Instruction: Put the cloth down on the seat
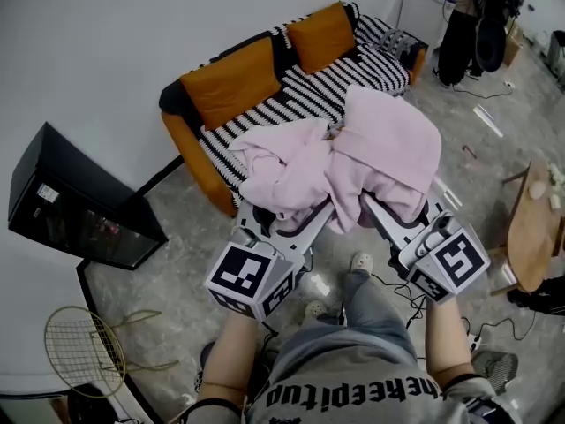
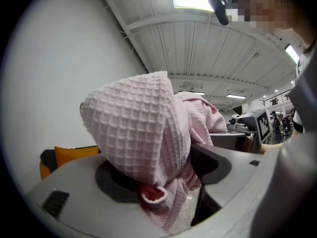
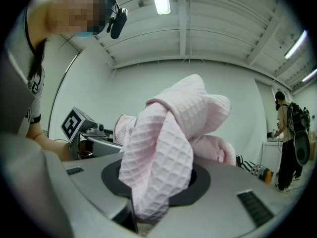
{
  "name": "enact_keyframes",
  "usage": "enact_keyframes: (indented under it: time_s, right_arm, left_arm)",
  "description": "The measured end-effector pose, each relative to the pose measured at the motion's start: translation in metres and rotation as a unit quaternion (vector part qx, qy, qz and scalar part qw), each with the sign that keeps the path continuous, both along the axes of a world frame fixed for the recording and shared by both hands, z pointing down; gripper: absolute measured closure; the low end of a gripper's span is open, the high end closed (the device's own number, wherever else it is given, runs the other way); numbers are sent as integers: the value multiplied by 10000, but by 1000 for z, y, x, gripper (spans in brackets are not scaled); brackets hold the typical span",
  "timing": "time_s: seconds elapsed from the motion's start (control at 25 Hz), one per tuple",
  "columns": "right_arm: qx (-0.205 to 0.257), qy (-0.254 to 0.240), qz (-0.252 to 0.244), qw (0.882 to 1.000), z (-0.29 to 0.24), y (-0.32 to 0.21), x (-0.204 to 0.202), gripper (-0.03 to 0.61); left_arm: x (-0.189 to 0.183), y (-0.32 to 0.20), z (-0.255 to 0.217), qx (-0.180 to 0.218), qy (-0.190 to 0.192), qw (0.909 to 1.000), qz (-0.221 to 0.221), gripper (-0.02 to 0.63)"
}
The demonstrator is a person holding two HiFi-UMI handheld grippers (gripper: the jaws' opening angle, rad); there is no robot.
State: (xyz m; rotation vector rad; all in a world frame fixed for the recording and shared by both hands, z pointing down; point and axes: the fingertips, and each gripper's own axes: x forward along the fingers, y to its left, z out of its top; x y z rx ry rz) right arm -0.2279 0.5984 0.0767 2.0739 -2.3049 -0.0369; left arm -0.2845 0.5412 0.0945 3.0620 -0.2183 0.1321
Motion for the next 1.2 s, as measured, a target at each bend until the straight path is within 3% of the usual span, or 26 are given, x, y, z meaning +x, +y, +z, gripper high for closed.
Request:
enact_keyframes:
  time_s: [0.36,1.2]
  right_arm:
    - [65,-10,-126,9999,2,-37,38,423]
    - [-17,-31,-941,9956,10,-137,214,423]
  left_arm:
    - [36,-35,1,41,-33,9998,-173,279]
    - [203,-125,9,-62,-134,9948,-1012,279]
